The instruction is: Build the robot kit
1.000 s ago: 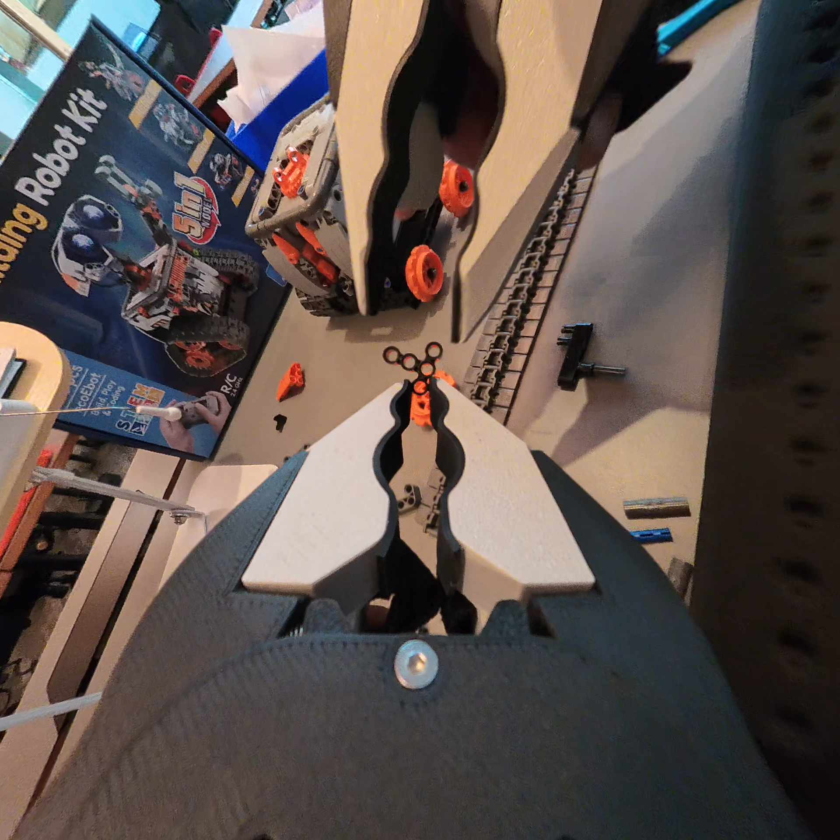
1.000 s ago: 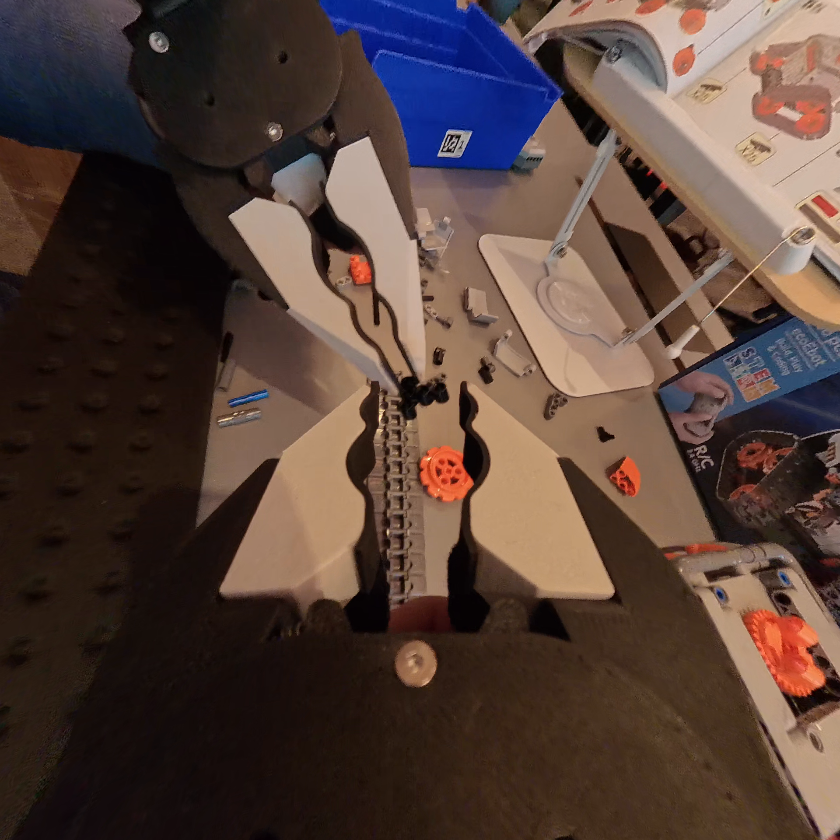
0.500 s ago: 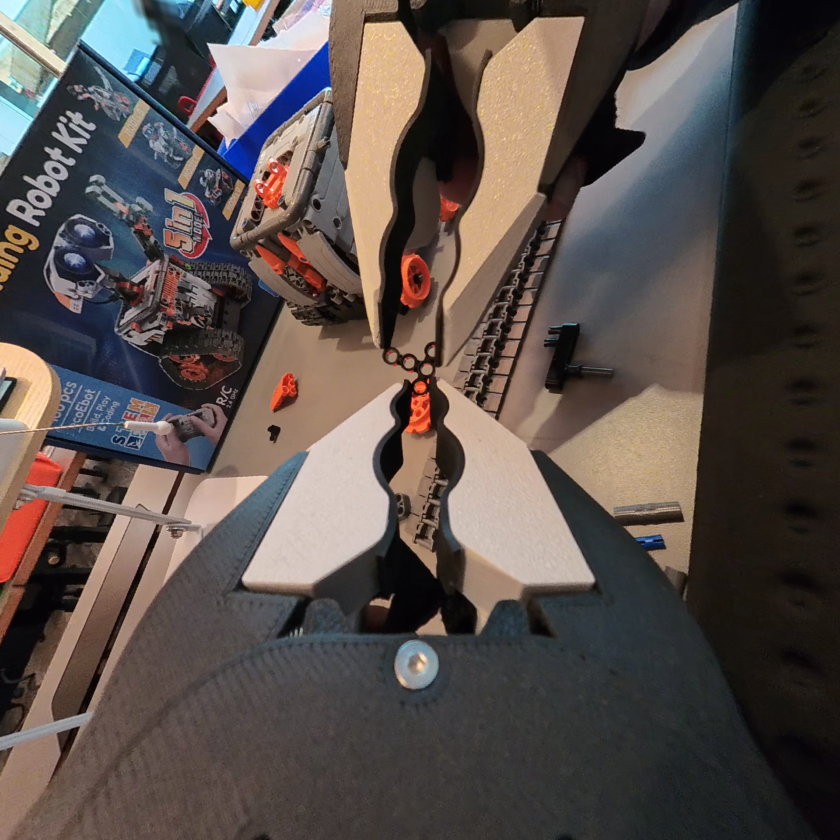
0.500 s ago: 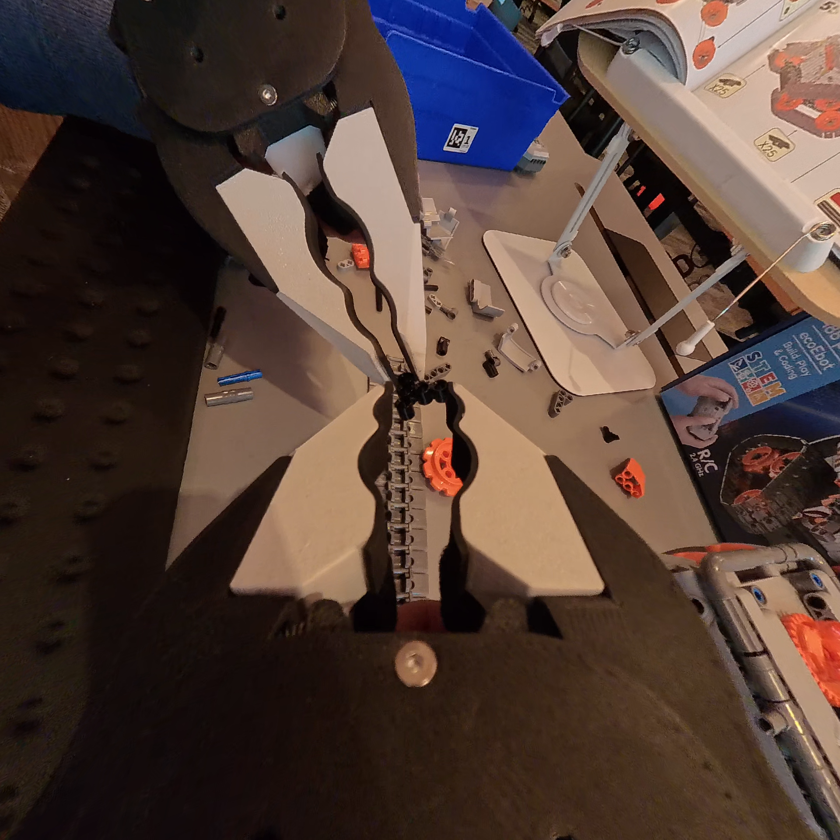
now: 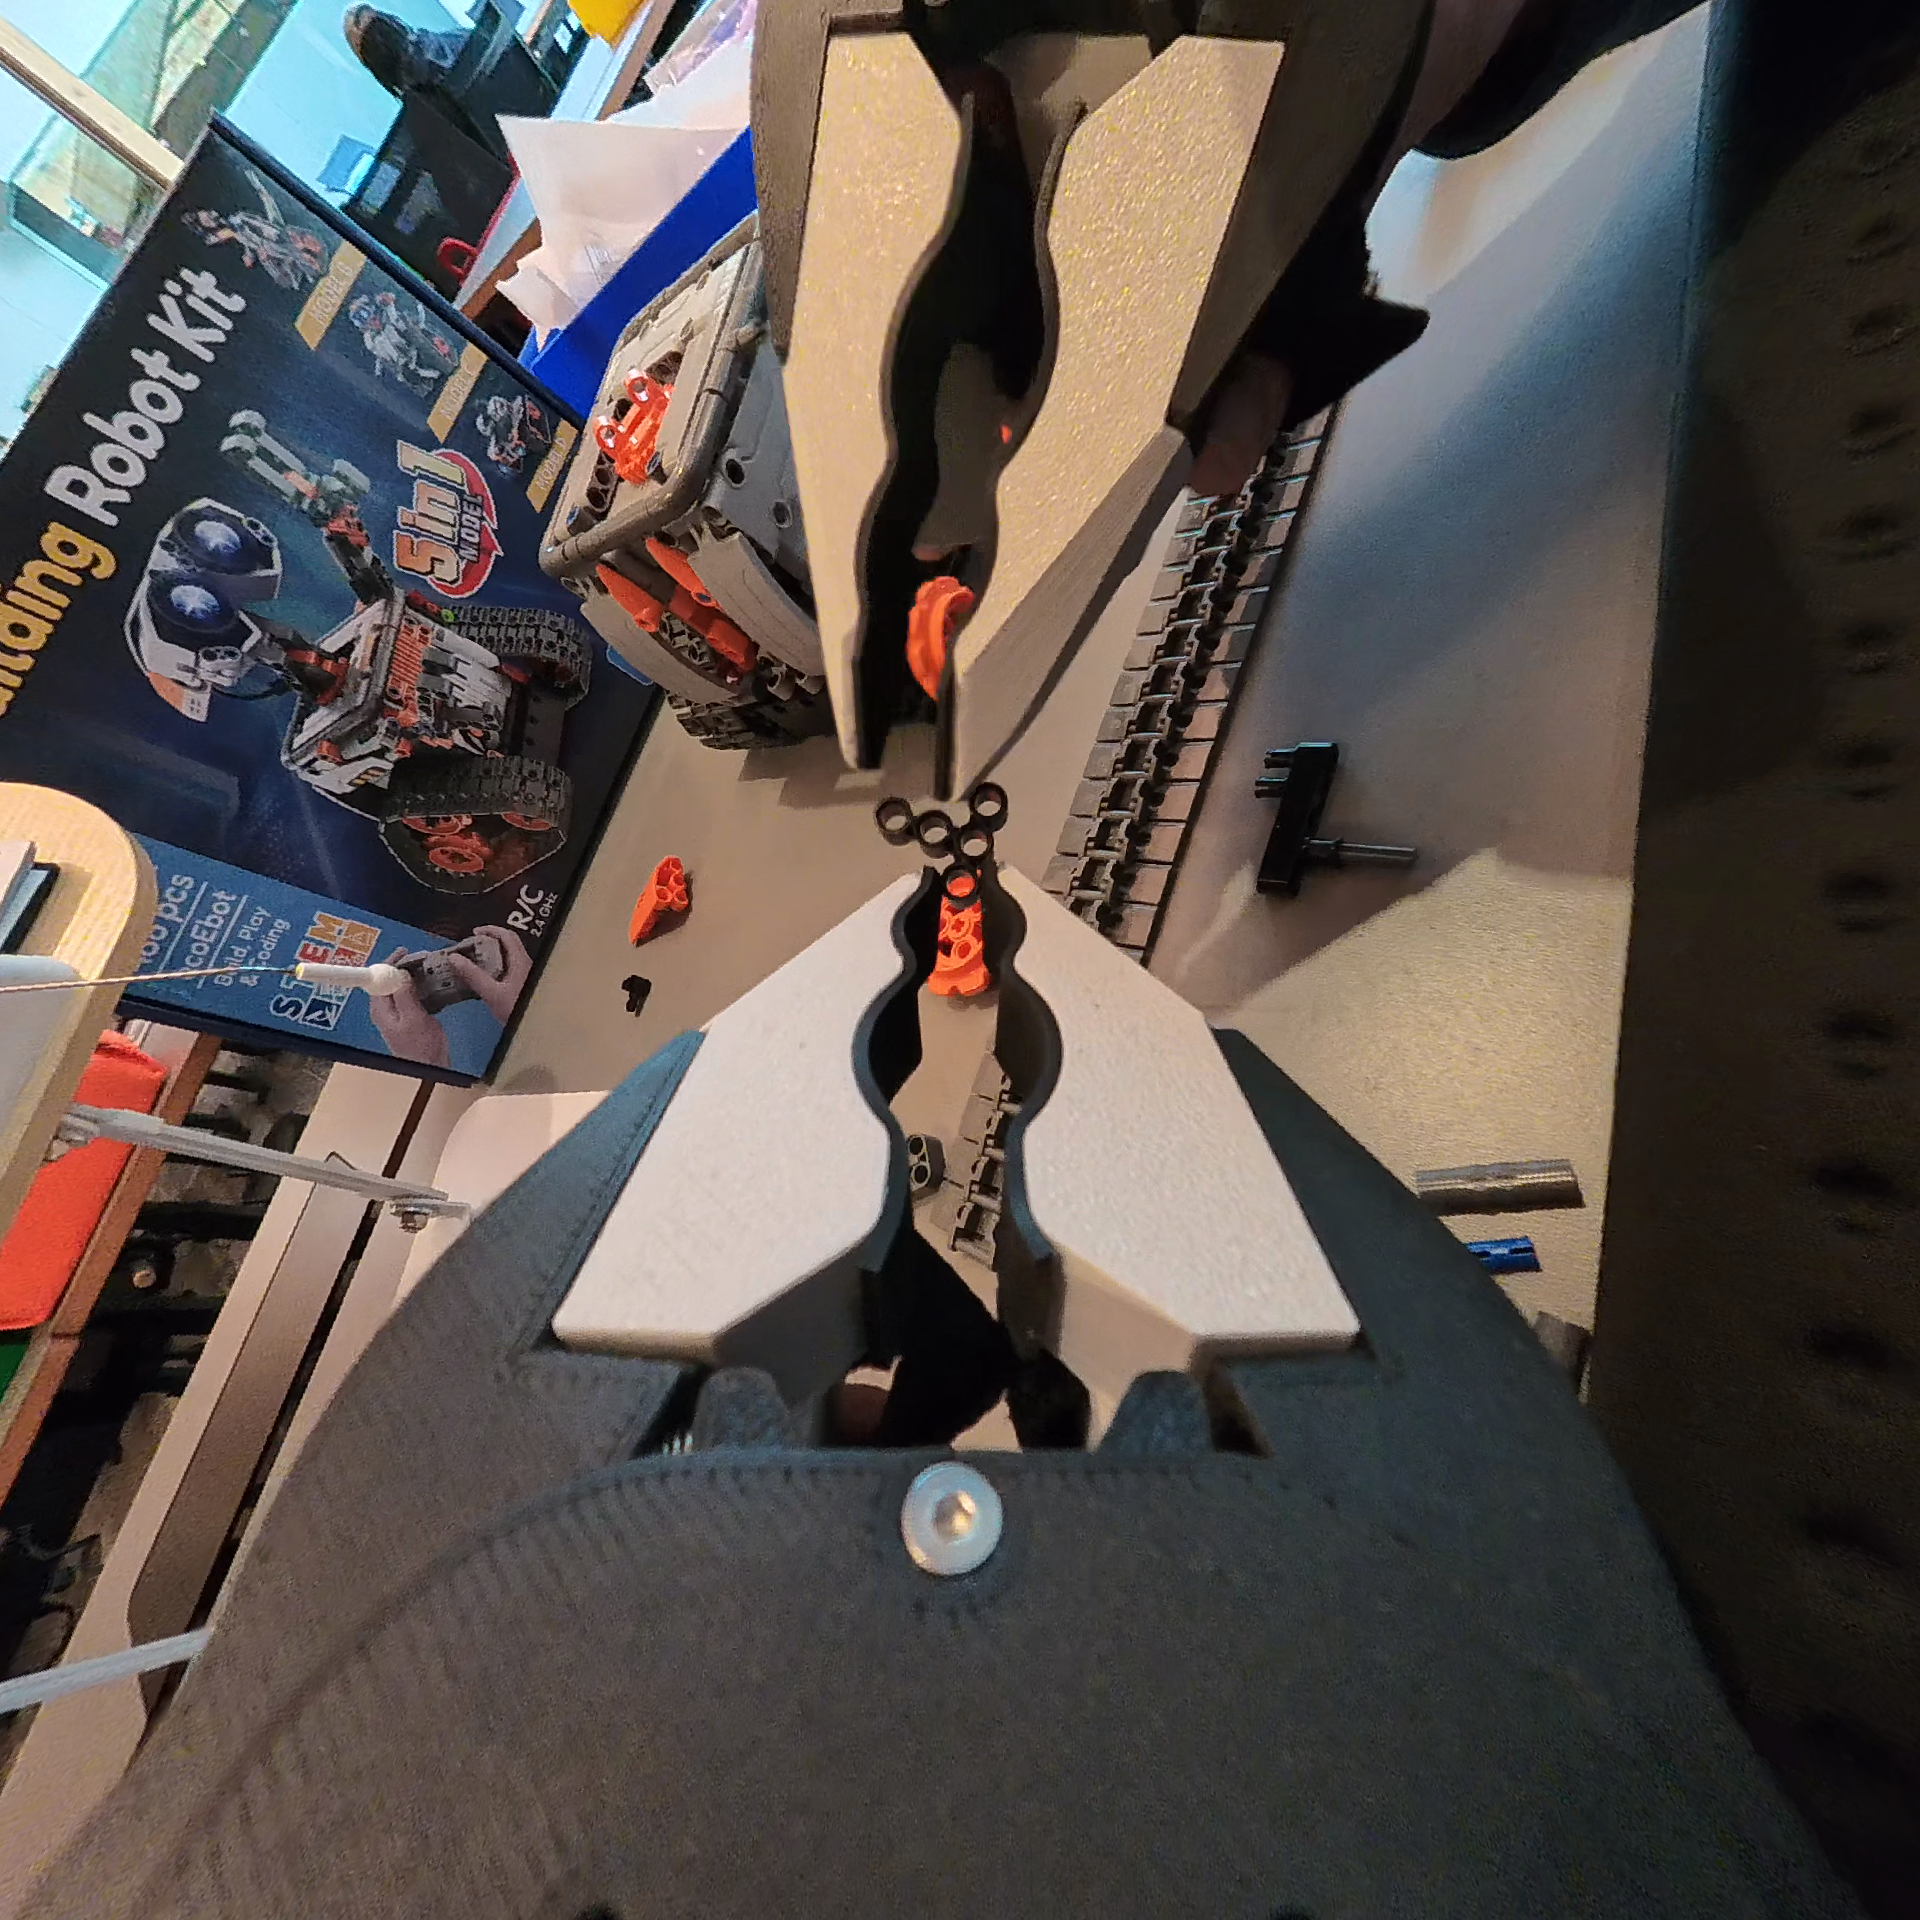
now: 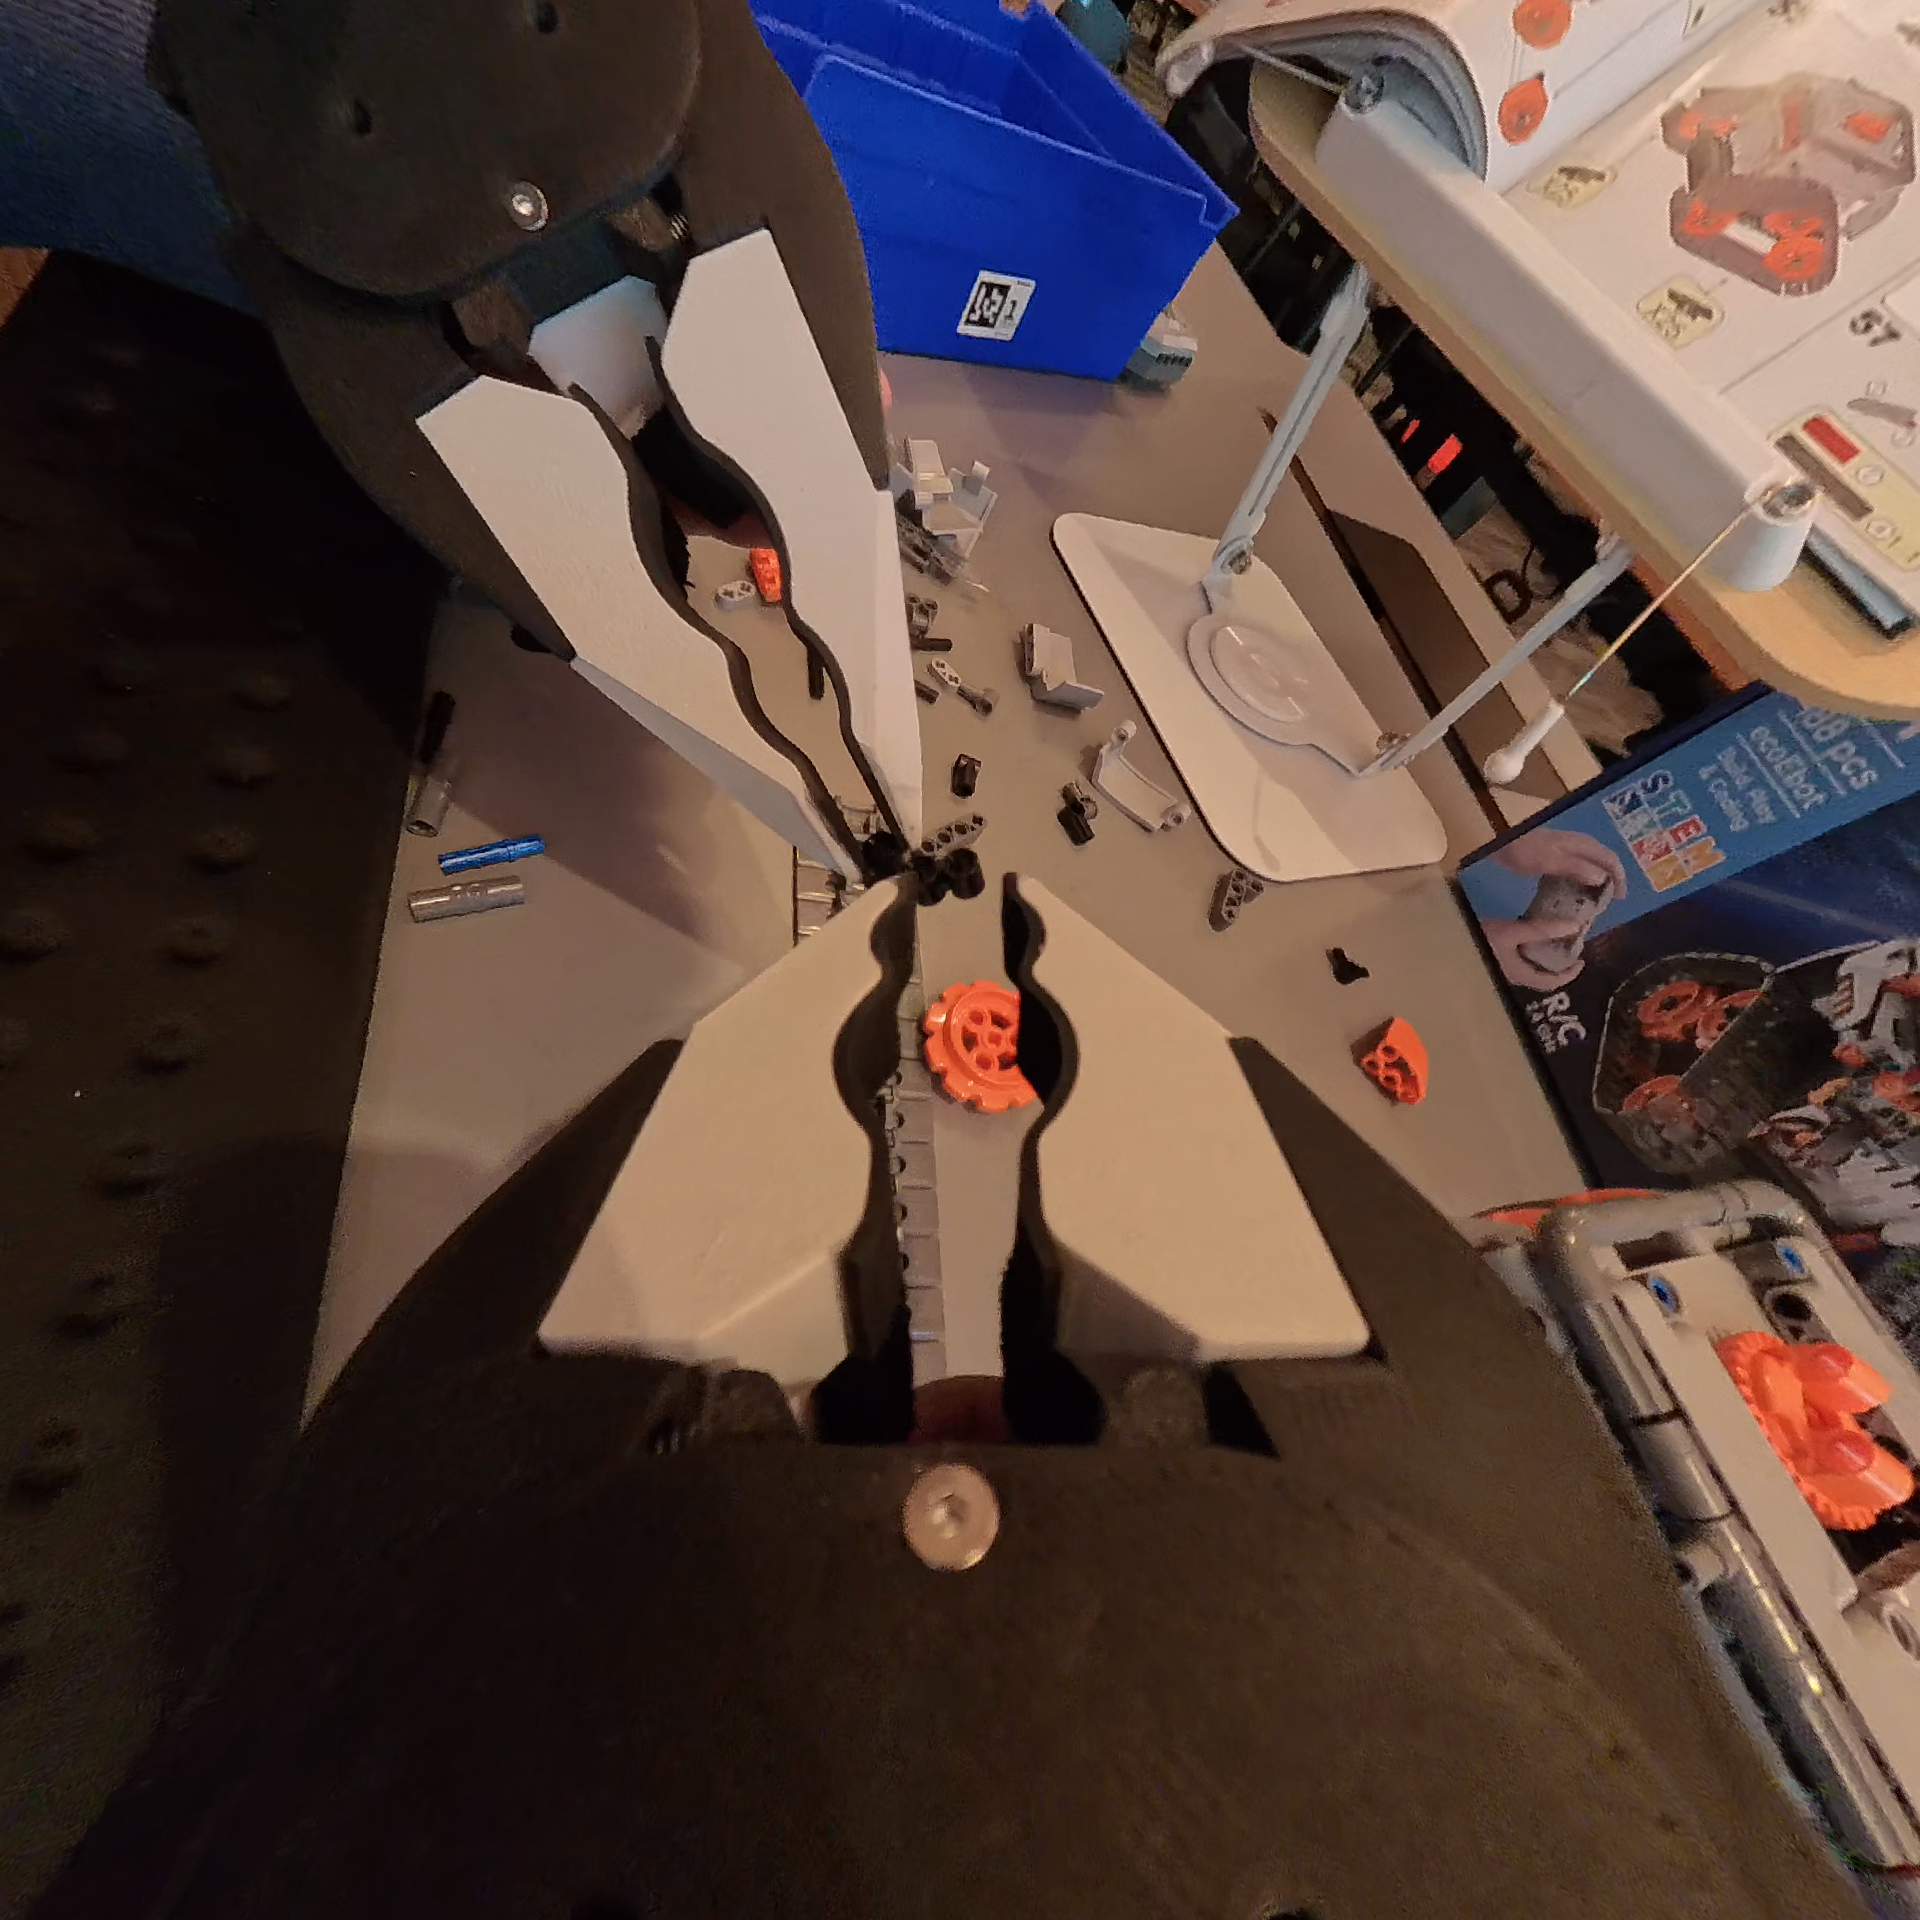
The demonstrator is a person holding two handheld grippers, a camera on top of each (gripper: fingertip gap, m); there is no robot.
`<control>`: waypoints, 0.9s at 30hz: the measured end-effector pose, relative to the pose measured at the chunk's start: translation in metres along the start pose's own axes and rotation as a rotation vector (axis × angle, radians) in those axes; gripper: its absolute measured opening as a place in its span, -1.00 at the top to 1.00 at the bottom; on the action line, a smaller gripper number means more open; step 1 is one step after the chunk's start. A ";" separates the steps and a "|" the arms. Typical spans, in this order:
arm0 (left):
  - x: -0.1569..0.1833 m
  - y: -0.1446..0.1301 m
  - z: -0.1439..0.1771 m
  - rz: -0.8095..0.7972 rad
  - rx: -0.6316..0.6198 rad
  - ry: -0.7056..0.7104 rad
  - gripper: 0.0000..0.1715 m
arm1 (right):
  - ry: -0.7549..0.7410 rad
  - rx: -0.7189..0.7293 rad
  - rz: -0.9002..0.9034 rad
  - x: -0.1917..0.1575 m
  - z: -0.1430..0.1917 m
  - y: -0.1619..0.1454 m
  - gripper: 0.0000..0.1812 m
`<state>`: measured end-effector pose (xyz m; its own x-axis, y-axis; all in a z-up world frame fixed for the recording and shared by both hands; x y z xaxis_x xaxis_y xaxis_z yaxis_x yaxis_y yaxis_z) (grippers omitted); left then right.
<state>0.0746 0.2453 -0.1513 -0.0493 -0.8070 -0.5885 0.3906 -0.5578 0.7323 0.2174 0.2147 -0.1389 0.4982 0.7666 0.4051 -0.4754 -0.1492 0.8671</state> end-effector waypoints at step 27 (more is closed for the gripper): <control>0.038 -0.023 -0.003 0.093 -0.243 -0.405 0.92 | 0.018 -0.062 -0.070 0.012 0.007 -0.024 0.83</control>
<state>0.0669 0.2282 -0.1919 -0.3396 -0.8886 -0.3084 0.6111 -0.4577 0.6458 0.2399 0.2234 -0.1533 0.5184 0.7852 0.3386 -0.4843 -0.0567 0.8731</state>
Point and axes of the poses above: each gripper's, where its closed fingertips meet, z back along the fingers, y out of its top, x = y × z across the jaws, the point moved 9 cm from there along z, back along the fingers, and after that the axes turned 7 degrees about x, right-handed, at the moved point
